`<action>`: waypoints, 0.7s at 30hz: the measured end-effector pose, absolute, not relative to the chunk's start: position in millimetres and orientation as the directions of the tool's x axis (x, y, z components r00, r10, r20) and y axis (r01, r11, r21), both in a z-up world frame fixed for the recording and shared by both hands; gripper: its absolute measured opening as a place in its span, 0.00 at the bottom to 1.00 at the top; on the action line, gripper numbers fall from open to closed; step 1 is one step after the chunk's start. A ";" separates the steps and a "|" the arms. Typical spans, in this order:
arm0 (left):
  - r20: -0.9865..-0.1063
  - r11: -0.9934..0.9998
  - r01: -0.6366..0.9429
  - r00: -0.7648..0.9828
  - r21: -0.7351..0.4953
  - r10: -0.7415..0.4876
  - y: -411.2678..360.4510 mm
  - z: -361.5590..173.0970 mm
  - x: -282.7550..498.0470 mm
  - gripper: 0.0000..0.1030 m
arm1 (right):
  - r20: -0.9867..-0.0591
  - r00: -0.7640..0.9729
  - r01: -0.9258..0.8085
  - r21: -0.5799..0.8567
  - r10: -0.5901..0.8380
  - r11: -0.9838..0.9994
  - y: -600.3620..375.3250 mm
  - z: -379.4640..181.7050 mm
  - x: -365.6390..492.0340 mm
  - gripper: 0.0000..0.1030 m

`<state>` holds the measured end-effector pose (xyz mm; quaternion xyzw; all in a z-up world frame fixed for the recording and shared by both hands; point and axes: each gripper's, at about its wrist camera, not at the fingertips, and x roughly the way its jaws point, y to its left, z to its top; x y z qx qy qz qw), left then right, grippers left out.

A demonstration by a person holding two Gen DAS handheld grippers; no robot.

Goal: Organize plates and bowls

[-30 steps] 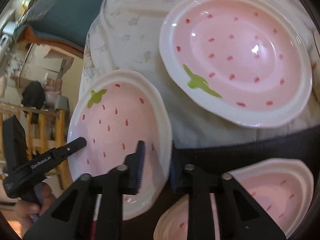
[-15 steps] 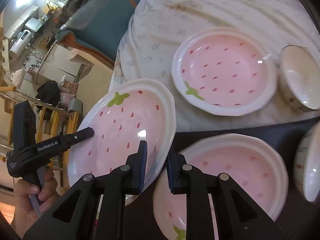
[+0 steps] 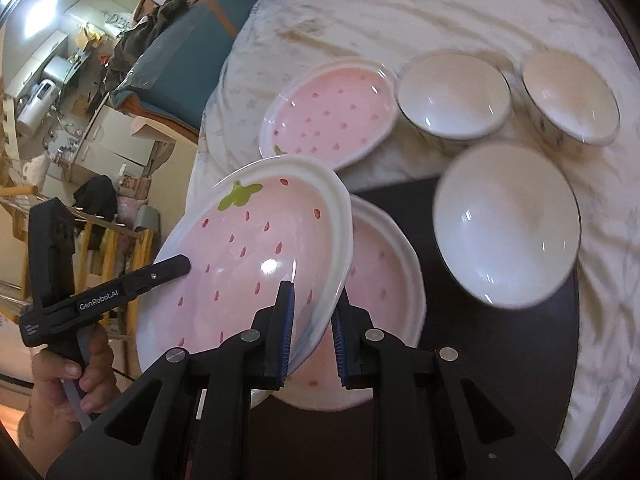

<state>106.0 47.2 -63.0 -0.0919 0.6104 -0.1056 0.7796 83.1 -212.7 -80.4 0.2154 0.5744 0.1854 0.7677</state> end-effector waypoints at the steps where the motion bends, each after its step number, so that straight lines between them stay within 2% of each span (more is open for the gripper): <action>1: -0.935 0.964 0.057 0.233 -0.260 -0.266 44.5 -64.8 103.7 0.16 | -0.797 0.267 -0.033 0.554 0.541 0.832 -215.8 -82.8 80.9 0.19; 10: -0.942 0.967 0.062 0.218 -0.247 -0.254 33.3 -83.6 102.7 0.17 | -0.780 0.245 0.003 0.594 0.575 0.805 -229.4 -106.0 72.4 0.19; 21: -0.960 0.975 0.078 0.177 -0.207 -0.217 25.9 -104.7 106.2 0.19 | -0.811 0.199 0.033 0.566 0.550 0.824 -231.9 -128.4 77.3 0.19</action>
